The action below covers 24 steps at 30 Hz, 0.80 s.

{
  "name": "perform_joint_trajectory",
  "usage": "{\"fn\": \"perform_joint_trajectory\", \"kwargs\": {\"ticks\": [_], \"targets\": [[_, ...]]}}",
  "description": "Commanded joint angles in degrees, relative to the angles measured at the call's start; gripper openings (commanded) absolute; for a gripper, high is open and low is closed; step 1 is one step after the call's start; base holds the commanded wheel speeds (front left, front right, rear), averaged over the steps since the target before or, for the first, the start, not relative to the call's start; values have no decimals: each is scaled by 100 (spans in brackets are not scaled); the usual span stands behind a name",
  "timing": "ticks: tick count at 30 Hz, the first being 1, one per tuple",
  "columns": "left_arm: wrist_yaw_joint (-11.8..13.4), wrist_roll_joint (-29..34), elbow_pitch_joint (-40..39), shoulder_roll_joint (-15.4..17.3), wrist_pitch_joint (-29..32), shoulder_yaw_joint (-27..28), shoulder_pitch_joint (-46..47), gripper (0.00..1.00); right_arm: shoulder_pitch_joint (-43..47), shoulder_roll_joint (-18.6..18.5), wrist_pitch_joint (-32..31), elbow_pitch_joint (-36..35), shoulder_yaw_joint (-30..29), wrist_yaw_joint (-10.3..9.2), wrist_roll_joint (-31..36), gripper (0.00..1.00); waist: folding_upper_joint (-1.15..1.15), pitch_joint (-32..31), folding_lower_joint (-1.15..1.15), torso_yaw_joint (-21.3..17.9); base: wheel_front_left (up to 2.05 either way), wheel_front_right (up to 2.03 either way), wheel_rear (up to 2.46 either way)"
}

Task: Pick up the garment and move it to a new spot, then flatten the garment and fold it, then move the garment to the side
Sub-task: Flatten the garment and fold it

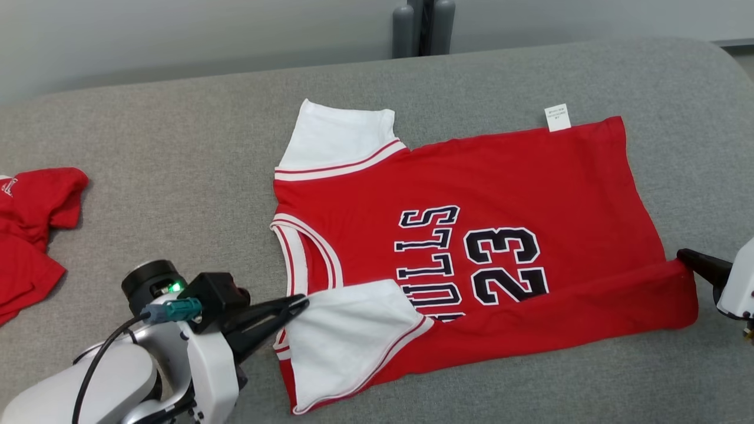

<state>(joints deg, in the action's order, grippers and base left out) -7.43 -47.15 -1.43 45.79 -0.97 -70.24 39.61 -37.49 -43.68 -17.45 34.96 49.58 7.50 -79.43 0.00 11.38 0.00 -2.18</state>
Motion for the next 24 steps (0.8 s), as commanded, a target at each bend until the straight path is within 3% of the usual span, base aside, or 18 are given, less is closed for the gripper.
{"fn": "perform_joint_trajectory", "kwargs": {"ticks": [1, 13, 24], "targets": [[-1, 65, 97, -40, -62, 26, 114, 0, -67, 3, 74, 44, -26, -2, 41, 0, 0, 69, 0, -8, 0, 0, 0], [56, 612, 1107, -337, -128, -13, 599, 0, -265, 152, 540, 37, -41, -2, 241, 0, 0, 339, 0, -86, 0, 0, 0], [1, 720, 1560, -553, 69, -233, 1055, 0, -403, 302, 729, 192, -5, -2, 226, 0, 0, 503, 0, -181, 0, 0, 0]]}}
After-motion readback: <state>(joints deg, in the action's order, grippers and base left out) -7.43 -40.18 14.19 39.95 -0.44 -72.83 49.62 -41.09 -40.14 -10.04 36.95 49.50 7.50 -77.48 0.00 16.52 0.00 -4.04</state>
